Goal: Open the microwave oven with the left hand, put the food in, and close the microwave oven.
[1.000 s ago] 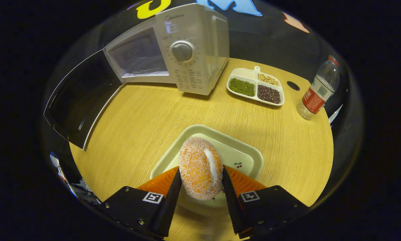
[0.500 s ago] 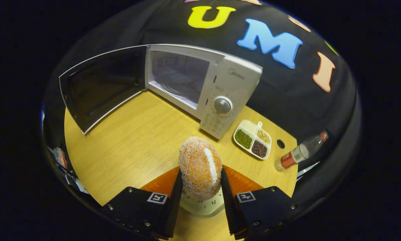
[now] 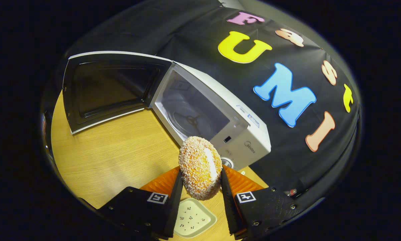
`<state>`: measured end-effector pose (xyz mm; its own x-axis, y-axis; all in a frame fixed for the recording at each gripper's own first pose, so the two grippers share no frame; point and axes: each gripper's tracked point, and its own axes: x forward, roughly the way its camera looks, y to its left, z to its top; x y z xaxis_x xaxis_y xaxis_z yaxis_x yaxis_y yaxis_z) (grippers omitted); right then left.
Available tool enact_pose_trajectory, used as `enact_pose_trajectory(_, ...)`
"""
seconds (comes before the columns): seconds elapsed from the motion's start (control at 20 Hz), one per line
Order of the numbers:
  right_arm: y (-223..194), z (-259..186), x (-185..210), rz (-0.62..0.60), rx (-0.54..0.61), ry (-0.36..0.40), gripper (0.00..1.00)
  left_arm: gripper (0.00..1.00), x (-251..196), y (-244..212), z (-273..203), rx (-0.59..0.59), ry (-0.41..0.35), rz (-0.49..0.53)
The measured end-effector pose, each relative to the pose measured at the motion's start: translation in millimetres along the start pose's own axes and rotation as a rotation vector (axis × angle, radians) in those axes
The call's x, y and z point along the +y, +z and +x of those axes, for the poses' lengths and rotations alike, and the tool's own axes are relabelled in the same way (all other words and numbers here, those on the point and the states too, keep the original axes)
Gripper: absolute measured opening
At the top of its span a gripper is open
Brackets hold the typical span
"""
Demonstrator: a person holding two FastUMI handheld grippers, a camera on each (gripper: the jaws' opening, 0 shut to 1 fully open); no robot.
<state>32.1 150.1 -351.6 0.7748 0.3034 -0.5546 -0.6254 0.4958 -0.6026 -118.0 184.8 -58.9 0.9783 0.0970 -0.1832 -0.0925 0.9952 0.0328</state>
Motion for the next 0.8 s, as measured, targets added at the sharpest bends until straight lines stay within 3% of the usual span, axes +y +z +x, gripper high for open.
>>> enact_pose_trajectory(0.4,40.4,54.7,2.9,-0.227,-0.084,-0.037,0.6,0.99,50.3,-13.9,-14.1,0.021,0.093,0.008)
enact_pose_trajectory(0.45,42.7,61.8,5.4,-0.25,-0.09,-0.04,0.6,0.94,55.0,-19.5,-16.1,0.033,0.1,0.01)
enact_pose_trajectory(0.55,46.4,75.4,8.7,-0.3,-0.096,-0.049,0.6,0.99,59.9,-20.5,-19.8,0.042,0.11,0.022)
enact_pose_trajectory(0.8,48.5,117.2,4.5,-0.437,-0.078,-0.109,0.6,0.99,71.3,-25.9,-20.6,0.066,0.127,0.051)
